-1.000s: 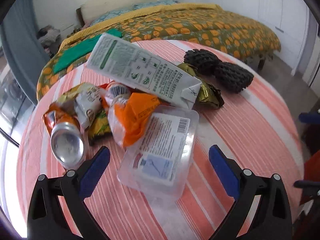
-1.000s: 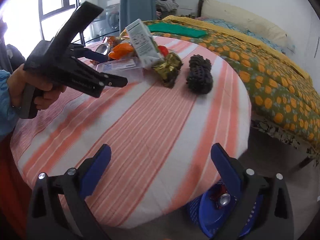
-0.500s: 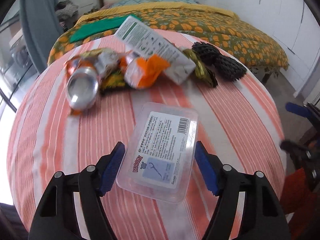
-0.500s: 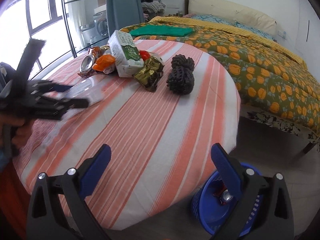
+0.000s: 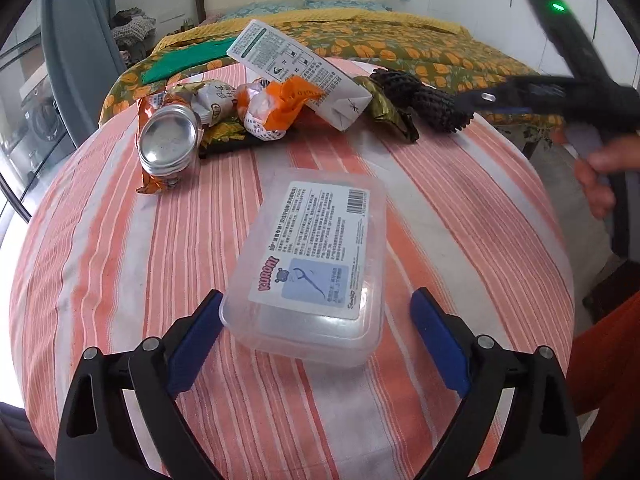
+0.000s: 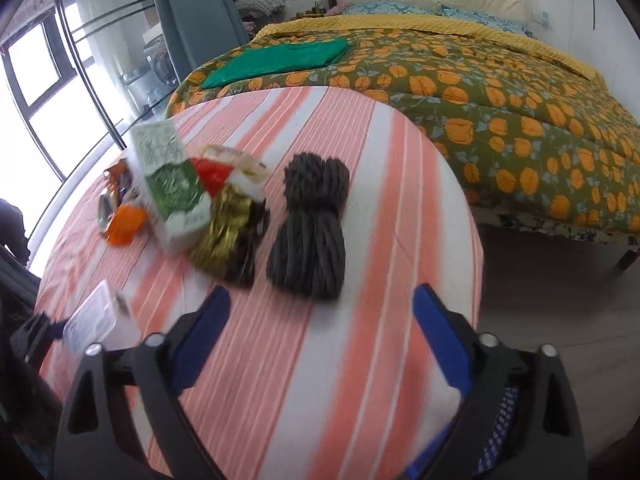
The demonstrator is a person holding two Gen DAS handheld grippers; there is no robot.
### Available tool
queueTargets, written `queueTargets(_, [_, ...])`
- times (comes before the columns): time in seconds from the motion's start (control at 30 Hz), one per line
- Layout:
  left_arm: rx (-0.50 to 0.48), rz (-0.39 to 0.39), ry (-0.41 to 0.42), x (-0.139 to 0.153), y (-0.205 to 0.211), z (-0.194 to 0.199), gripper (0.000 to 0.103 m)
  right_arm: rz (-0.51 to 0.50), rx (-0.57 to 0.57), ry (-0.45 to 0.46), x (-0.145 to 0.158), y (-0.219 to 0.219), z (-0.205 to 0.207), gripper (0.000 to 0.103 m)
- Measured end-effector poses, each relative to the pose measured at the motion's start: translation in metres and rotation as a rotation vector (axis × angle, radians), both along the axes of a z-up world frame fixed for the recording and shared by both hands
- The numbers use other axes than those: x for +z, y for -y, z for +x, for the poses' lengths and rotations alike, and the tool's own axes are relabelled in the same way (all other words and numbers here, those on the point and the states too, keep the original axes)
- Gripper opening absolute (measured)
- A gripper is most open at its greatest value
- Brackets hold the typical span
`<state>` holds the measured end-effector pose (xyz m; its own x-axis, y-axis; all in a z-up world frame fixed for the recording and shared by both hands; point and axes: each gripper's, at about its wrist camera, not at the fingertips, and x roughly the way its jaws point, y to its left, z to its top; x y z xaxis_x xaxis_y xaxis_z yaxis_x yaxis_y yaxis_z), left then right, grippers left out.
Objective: Collect trash
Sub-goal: 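Grasp the black coiled rope with the right tool while the left tool holds the box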
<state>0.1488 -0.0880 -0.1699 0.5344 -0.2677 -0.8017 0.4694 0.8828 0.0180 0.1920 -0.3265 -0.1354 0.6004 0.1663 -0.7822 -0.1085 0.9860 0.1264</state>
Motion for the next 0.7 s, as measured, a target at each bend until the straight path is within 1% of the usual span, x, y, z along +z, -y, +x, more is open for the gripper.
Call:
queueTargets(0.03, [0.0,-0.004,-0.003,-0.001,-0.001,0.0,0.093,-0.019,0.0,-0.007,-0.001,-0.003,0.011,0.079])
queueTargets(0.07, [0.006,-0.01,-0.008,-0.002,-0.002,0.001,0.094,-0.034,-0.003,-0.012,-0.002,-0.005,0.02,0.072])
queueTargets(0.1, [0.01,-0.015,-0.011,-0.002,-0.002,0.002,0.095,-0.034,-0.004,-0.018,-0.004,-0.006,0.025,0.068])
queueTargets(0.13, [0.011,-0.018,-0.013,-0.003,-0.003,0.002,0.095,-0.02,-0.005,-0.033,-0.008,-0.006,0.032,0.062])
queueTargets(0.17, [0.012,-0.018,-0.013,-0.003,-0.002,0.002,0.095,-0.003,-0.005,-0.046,-0.011,-0.005,0.036,0.052])
queueTargets(0.2, [0.013,-0.018,-0.014,-0.003,-0.002,0.002,0.096,0.004,-0.005,-0.053,-0.014,-0.004,0.037,0.047])
queueTargets(0.23, [0.013,-0.019,-0.015,-0.003,-0.002,0.002,0.096,0.01,-0.007,-0.063,-0.016,-0.003,0.038,0.044])
queueTargets(0.27, [0.013,-0.02,-0.016,-0.003,-0.002,0.003,0.096,0.015,-0.009,-0.061,-0.016,-0.001,0.036,0.042])
queueTargets(0.4, [0.016,-0.017,-0.014,-0.003,-0.001,0.002,0.096,0.052,-0.007,-0.046,-0.011,0.01,0.011,0.041])
queueTargets(0.47, [0.021,-0.013,-0.012,-0.003,-0.002,0.003,0.096,0.083,-0.007,-0.063,-0.008,0.017,-0.011,0.041])
queueTargets(0.53, [0.027,-0.01,-0.011,-0.003,-0.001,0.002,0.096,0.091,0.003,-0.076,-0.007,0.019,-0.038,0.041])
queueTargets(0.6, [0.031,-0.01,-0.012,-0.002,-0.001,0.001,0.096,0.081,0.024,-0.079,-0.007,0.015,-0.066,0.041])
queueTargets(0.7, [0.03,-0.032,-0.022,0.0,-0.003,-0.002,0.096,0.1,0.055,-0.094,-0.01,0.006,-0.09,0.041])
